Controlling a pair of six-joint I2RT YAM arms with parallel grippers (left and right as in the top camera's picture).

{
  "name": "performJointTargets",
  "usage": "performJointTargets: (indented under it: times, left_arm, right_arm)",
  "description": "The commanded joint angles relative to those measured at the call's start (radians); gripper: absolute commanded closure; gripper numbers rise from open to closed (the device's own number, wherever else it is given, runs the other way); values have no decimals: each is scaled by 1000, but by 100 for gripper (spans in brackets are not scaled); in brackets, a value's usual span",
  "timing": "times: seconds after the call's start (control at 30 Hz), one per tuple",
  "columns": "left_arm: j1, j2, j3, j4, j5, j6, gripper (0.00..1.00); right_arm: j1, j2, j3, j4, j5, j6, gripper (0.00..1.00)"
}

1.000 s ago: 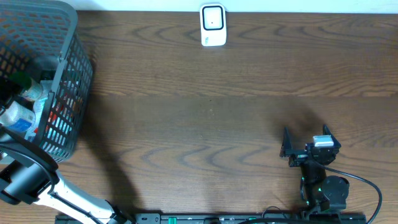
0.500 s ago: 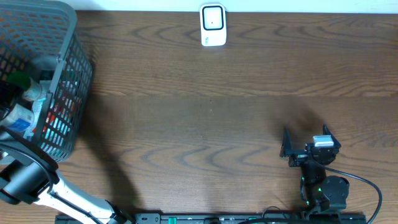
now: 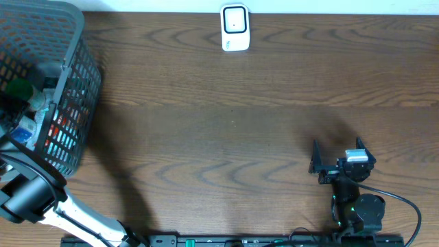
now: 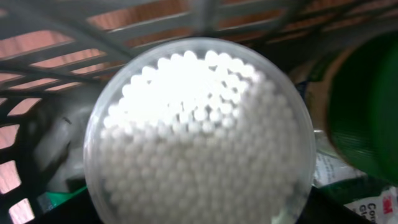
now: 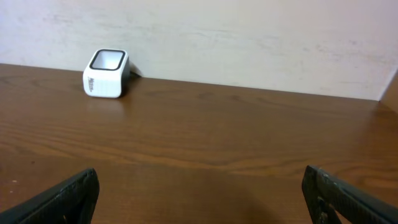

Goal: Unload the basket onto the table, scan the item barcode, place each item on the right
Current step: 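Lower the left gripper into the basket onto the white round jar, then close the left gripper around the white jar's body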

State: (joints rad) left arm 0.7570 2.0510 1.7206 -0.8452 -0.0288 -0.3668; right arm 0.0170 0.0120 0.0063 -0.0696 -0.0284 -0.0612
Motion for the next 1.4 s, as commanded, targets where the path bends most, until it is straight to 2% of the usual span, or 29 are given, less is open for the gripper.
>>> performJointTargets:
  times: [0.0,0.4,0.47,0.6,0.8,1.07,1.37]
  left_arm:
    - [-34,-40,-4,11,-27,-6,24]
    - [-143,-85,-12,-26,-63,-5,23]
    - [-147,-85,-12,-16,-62,-5,14]
    - [-146,-88,-8,-1,-62,-2,4]
    - [-145,-89,-7,51,-79,45,4]
    - [-142,-90,-7,45,-217,38,4]
    - [-83,-90,-15,13,-219,17,4]
  right_arm:
    - [3,-6,-1,-3,5,12,1]
    - [3,-6,-1,-3,5,12,1]
    - [3,-6,-1,-3,5,11,1]
    - [3,-6,-1,-3,5,12,1]
    - [3,-6,-1,-3,5,12,1]
    - [3,-6,-1,-3,5,11,1]
    - [3,-6,-1,-3,5,12,1]
